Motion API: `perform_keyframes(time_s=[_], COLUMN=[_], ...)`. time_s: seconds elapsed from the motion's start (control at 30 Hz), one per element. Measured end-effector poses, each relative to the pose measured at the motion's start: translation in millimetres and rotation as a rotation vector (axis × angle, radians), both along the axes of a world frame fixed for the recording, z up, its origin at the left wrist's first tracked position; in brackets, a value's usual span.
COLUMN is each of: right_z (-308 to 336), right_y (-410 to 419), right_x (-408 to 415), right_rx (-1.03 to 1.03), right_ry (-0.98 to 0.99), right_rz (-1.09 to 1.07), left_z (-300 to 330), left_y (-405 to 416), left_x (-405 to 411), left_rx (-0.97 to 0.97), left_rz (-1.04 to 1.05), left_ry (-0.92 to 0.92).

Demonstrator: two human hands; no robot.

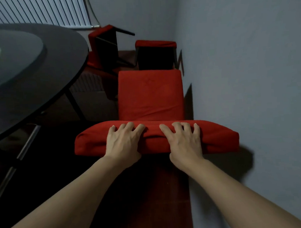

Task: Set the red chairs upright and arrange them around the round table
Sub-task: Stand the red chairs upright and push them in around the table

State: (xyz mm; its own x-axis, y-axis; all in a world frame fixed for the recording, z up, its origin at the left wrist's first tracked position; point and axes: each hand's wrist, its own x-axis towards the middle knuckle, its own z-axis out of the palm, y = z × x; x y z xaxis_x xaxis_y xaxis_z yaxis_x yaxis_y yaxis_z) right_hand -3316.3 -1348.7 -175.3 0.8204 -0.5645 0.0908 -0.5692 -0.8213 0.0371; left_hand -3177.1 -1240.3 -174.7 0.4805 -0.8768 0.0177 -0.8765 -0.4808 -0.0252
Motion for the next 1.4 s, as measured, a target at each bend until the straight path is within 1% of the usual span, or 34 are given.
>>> perform_keyframes(time_s=[0.13, 0.27, 0.5, 0.77, 0.97, 1.13, 1.27, 1.4], right_z=[26.6, 45.6, 71.7, 87.4, 98.5, 103.5, 104.5, 108.3], right_y=[-41.9, -78.8, -144.5, -206.0, -256.7, -277.4, -276.1, -274.5], right_x=[37.8, 74.4, 135.9, 190.9, 234.0, 252.8, 250.5, 252.2], right_rx=[0.003, 0.006, 0.029, 0.009, 0.038, 0.070, 0.062, 0.063], right_ry=[-0.003, 0.007, 0.029, 0.002, 0.009, 0.035, 0.038, 0.044], right_rz=[0.003, -0.013, -0.041, -0.026, -0.006, 0.010, 0.022, 0.007], left_z=[19.4, 36.1, 65.5, 81.2, 92.9, 93.0, 89.7, 93.3], left_y=[-37.6, -76.5, -135.7, -198.9, -247.9, -269.3, -268.0, -268.6], left_x=[36.7, 73.2, 134.6, 189.0, 226.0, 242.5, 242.4, 245.3], left_rx=[-0.069, -0.096, -0.051, -0.066, -0.038, -0.052, -0.069, -0.058], left_rz=[0.008, -0.008, -0.053, -0.009, 0.058, 0.074, 0.071, 0.046], left_ry=[-0.028, -0.059, -0.046, -0.087, -0.062, -0.082, -0.098, -0.076])
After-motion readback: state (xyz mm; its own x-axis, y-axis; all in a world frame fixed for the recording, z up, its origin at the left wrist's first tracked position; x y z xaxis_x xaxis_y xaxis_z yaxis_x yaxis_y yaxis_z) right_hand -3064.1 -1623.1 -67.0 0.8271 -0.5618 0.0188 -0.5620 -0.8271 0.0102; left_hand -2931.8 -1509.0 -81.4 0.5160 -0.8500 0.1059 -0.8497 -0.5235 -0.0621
